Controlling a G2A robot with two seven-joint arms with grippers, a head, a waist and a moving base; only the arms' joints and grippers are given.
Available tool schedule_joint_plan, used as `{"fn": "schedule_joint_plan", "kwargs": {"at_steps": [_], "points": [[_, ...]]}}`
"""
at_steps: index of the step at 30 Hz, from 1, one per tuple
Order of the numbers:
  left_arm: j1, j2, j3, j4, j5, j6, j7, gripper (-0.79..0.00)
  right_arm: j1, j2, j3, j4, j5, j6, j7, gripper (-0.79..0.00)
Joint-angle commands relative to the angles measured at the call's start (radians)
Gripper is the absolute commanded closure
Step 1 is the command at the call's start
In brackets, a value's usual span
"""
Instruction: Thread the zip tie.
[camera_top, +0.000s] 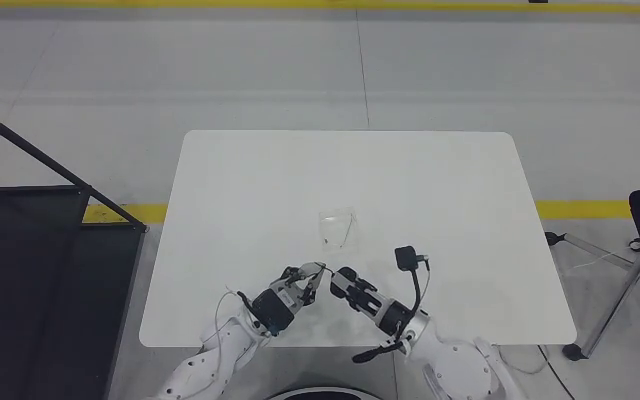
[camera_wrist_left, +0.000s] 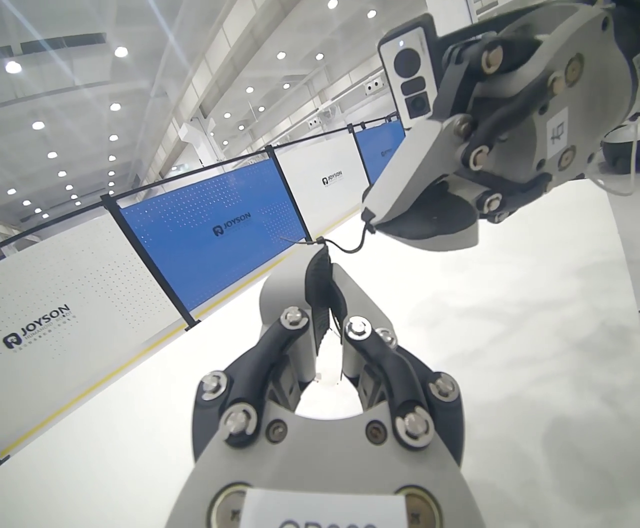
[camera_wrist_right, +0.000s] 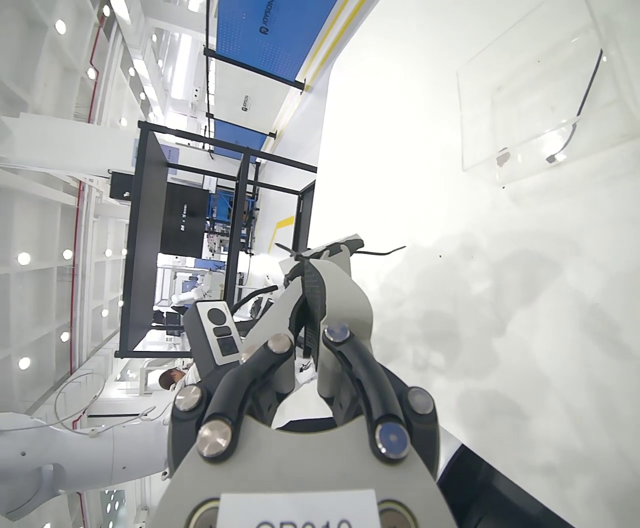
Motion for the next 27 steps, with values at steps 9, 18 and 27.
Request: {"fn": "schedule_joint_plan", "kwargs": {"at_steps": [9,18,27], "points": [[-0.004,-0.001,0.007,0.005,0.000,0.000,-0.002,0.000,-0.027,0.007,0.025,0.008,0.021,-0.094,0.012,0.000],[-0.011,0.002,0.013,0.010,0.026,-0.012,0.010,0.000,-0.005,0.006,0.010,0.019,0.013,-0.077,0.020,0.000],[-0.007,0.002,0.015,0.015,0.013,-0.008,0.039,0.000,0.015,0.005,-0.004,0.016,0.003,-0.016,0.028,0.000]]}}
